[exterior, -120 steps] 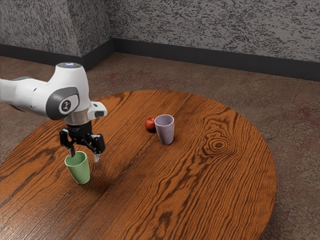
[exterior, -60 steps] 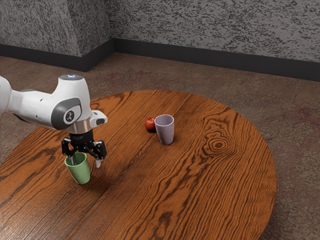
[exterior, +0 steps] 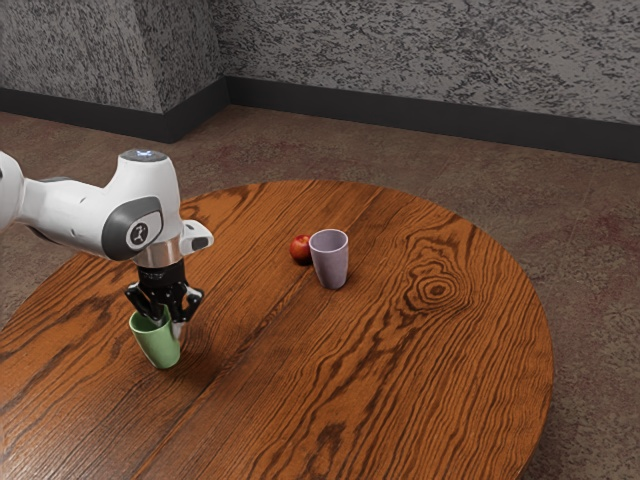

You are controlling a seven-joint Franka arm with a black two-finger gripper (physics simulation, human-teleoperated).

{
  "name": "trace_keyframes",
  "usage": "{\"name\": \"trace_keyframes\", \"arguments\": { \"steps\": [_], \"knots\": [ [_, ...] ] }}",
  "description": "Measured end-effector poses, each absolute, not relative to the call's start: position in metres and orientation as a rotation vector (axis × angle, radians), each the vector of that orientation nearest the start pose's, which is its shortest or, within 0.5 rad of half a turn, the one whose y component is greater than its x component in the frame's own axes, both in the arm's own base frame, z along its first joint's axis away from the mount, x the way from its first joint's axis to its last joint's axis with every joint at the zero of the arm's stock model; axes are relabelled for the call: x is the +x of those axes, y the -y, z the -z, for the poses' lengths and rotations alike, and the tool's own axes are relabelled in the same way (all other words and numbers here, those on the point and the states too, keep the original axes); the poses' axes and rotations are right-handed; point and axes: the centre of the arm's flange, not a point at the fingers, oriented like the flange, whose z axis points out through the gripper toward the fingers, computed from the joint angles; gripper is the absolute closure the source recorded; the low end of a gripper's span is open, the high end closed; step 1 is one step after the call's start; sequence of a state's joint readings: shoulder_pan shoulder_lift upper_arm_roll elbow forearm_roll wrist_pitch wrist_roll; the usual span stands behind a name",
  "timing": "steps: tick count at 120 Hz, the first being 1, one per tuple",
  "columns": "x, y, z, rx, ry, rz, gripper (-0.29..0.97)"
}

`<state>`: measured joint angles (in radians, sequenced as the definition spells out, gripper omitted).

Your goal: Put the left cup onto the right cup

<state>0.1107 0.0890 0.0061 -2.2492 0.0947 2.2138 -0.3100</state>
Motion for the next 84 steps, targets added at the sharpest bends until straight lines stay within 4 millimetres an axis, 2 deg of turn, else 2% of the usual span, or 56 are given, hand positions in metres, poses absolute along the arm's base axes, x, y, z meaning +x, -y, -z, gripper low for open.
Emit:
{"name": "trace_keyframes", "arguments": {
  "steps": [23, 56, 70, 84],
  "knots": [
    [0.513, -0.069, -0.316, -2.991, 0.573, -0.181, 0.74],
    [0.515, -0.069, -0.320, -2.987, 0.587, -0.172, 0.77],
    [0.514, -0.067, -0.340, -2.988, 0.592, -0.138, 0.76],
    [0.518, -0.064, -0.376, -2.987, 0.594, -0.082, 0.77]
  ]
}}
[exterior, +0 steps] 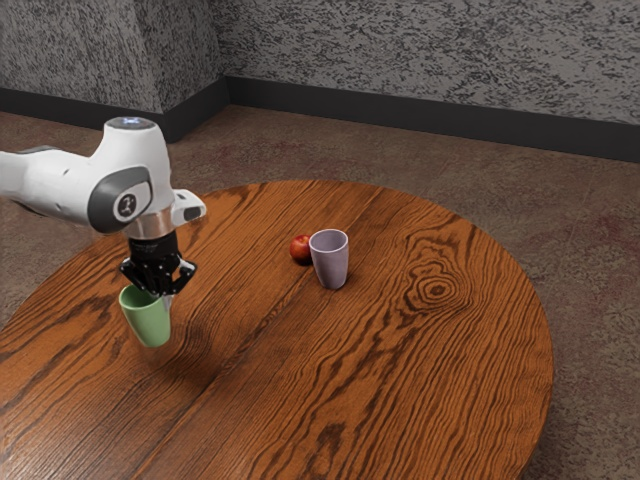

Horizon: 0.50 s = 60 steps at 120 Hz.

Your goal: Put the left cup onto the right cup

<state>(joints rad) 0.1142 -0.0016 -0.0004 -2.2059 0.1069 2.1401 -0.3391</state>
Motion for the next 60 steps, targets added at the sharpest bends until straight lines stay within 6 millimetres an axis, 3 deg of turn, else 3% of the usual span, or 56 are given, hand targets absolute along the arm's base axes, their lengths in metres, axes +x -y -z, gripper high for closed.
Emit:
{"name": "trace_keyframes", "arguments": {
  "steps": [18, 36, 60],
  "knots": [
    [0.545, -0.061, -0.434, -2.990, 0.604, 0.009, 0.78],
    [0.568, -0.051, -0.456, -3.005, 0.609, 0.005, 0.78],
    [0.596, 0.033, -0.470, -3.042, 0.427, -0.008, 0.78]
  ]
}}
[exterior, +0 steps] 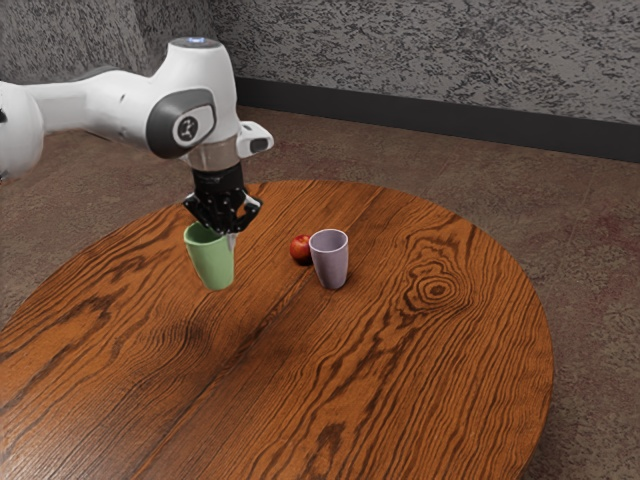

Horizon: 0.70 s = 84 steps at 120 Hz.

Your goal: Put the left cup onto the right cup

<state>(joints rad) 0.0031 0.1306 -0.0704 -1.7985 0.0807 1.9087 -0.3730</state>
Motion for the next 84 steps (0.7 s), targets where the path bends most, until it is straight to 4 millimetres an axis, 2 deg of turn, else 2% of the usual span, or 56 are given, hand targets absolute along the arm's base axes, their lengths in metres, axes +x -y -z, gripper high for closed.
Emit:
{"name": "trace_keyframes", "arguments": {
  "steps": [10, 18, 38, 49, 84],
  "knots": [
    [0.604, 0.048, -0.471, -3.044, 0.403, -0.016, 0.79],
    [0.612, 0.053, -0.473, -3.043, 0.403, -0.018, 0.79],
    [0.643, 0.067, -0.494, -3.039, 0.390, 0.030, 0.79],
    [0.657, 0.076, -0.496, -3.040, 0.381, 0.040, 0.79],
    [0.713, 0.105, -0.480, -3.048, 0.323, 0.108, 0.79]
  ]
}}
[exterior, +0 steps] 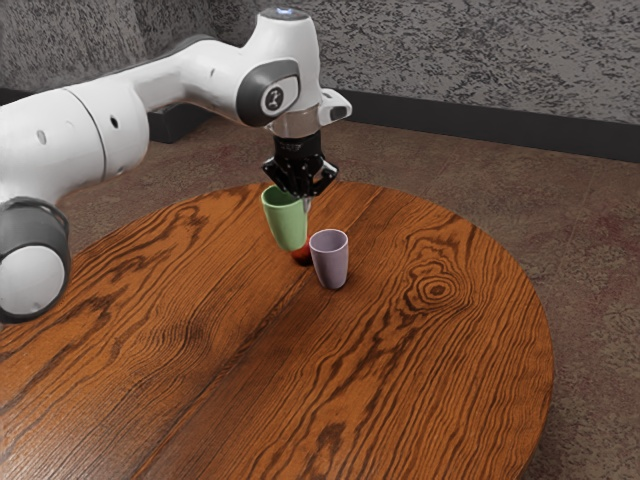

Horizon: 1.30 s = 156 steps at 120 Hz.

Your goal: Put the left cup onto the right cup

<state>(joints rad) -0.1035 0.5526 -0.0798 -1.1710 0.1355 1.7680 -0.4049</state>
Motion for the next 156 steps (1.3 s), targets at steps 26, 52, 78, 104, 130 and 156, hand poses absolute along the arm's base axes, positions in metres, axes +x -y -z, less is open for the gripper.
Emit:
{"name": "trace_keyframes", "arguments": {
  "steps": [26, 52, 78, 104, 130, 156],
  "knots": [
    [0.743, 0.126, -0.462, -3.055, 0.246, 0.170, 0.79],
    [0.753, 0.133, -0.460, -3.051, 0.196, 0.229, 0.79],
    [0.765, 0.112, -0.444, -3.050, 0.198, 0.246, 0.79],
    [0.775, 0.109, -0.437, -3.056, 0.170, 0.297, 0.79],
    [0.778, 0.113, -0.428, -3.065, 0.137, 0.313, 0.79],
    [0.779, 0.117, -0.422, -3.078, 0.119, 0.305, 0.79]
  ]
}}
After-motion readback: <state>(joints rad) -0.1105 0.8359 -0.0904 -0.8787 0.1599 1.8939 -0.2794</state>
